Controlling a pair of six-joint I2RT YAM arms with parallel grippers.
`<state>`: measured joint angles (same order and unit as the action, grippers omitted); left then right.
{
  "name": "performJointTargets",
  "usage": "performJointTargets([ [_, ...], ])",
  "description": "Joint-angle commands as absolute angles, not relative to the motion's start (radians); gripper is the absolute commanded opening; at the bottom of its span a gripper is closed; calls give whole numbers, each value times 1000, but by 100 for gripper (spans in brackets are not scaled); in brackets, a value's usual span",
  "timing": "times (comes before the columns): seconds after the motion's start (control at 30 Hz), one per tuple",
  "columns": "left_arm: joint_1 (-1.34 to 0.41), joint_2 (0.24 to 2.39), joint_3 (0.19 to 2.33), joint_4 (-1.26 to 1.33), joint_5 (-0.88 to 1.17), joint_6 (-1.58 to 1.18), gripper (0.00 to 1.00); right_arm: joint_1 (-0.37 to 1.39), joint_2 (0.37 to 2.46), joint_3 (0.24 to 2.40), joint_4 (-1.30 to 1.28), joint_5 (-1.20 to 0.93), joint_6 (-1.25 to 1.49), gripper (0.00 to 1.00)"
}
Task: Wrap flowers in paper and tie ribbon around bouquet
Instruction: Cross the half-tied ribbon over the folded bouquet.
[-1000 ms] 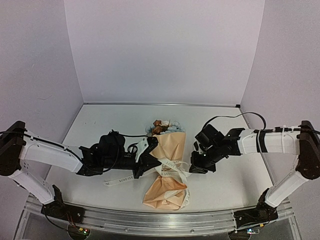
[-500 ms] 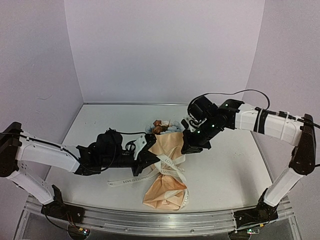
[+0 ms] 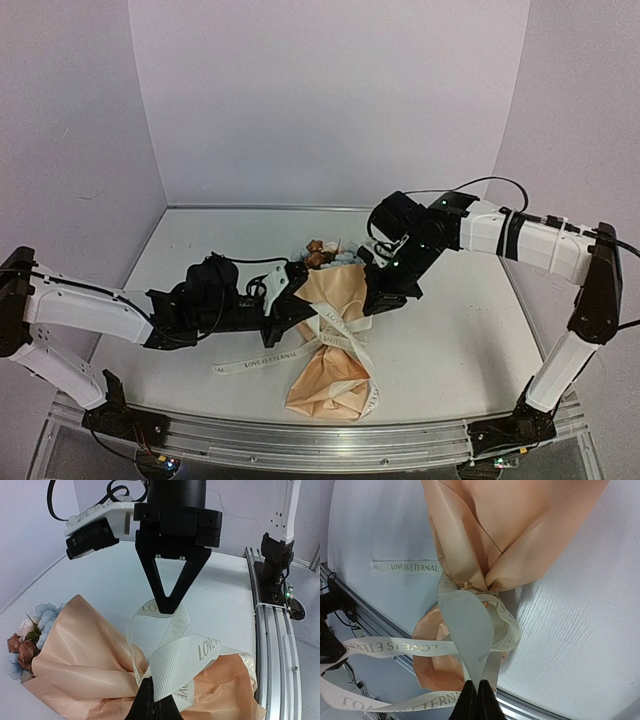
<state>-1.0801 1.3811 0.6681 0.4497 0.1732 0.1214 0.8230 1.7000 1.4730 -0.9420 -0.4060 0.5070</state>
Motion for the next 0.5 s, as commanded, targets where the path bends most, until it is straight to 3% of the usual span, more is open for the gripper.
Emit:
performJointTargets([
  [0.0, -1081, 1353, 730, 469, 186, 151, 0, 818, 1700, 1522, -977, -411, 475, 0],
  [0.47, -1081, 1392, 808, 463, 229, 191, 0, 818, 1743, 1581, -999, -453, 454, 0],
])
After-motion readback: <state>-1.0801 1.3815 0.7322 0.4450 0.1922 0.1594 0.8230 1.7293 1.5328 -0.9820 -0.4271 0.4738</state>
